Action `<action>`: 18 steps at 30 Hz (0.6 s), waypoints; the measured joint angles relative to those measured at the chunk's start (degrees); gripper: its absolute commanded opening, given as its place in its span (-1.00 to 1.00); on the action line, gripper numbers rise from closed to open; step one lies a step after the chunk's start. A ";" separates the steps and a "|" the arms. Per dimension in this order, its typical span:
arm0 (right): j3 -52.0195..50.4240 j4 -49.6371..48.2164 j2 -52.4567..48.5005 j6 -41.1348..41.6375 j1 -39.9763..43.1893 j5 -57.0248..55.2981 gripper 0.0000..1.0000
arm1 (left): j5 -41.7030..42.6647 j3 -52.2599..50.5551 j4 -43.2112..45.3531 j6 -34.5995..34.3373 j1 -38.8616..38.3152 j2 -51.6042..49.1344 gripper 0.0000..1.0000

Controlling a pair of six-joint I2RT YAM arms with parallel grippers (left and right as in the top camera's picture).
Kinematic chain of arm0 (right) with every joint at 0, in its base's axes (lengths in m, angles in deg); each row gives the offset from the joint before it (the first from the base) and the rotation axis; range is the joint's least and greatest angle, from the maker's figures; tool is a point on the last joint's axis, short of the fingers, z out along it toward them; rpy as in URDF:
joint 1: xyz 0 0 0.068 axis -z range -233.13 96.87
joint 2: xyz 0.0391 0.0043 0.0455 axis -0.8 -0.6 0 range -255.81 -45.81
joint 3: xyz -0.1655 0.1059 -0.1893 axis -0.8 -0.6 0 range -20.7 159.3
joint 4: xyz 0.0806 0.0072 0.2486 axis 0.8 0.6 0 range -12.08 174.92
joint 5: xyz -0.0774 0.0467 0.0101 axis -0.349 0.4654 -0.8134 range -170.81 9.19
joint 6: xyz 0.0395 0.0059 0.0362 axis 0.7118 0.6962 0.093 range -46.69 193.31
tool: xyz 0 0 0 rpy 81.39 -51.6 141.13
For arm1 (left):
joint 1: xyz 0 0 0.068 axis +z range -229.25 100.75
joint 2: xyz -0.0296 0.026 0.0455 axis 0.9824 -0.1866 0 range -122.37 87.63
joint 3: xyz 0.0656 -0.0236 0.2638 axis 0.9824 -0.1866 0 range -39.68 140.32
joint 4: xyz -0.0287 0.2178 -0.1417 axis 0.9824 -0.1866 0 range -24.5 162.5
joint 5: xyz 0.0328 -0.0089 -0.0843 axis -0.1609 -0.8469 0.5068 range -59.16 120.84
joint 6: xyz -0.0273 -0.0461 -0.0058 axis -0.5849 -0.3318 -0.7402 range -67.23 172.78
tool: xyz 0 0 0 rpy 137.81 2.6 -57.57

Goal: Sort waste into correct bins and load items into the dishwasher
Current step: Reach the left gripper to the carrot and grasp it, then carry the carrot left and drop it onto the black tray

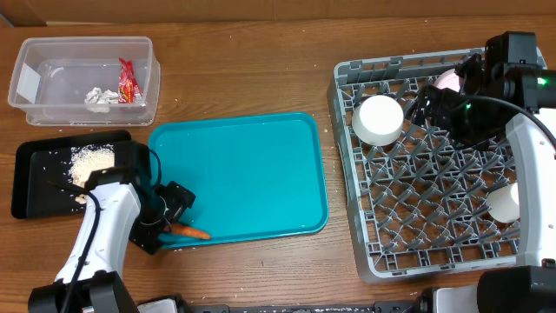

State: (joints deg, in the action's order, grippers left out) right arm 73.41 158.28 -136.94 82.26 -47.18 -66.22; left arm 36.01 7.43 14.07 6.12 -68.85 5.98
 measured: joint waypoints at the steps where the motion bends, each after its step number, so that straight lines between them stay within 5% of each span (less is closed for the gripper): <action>1: 0.00 -0.22 0.00 0.02 0.00 -0.02 1.00 | 0.02 -1.68 2.67 -0.13 0.00 0.00 1.00; 6: 0.00 -0.26 0.00 0.00 0.00 -0.02 1.00 | 0.02 -6.71 10.80 -0.37 0.00 0.02 0.89; 18: 0.00 -0.22 0.00 0.00 0.00 0.00 1.00 | 0.02 -7.45 14.38 -0.94 0.00 0.02 -0.07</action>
State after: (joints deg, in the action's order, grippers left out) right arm 73.41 158.06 -136.94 82.26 -47.18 -66.22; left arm 36.03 -0.02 28.45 5.18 -68.85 6.00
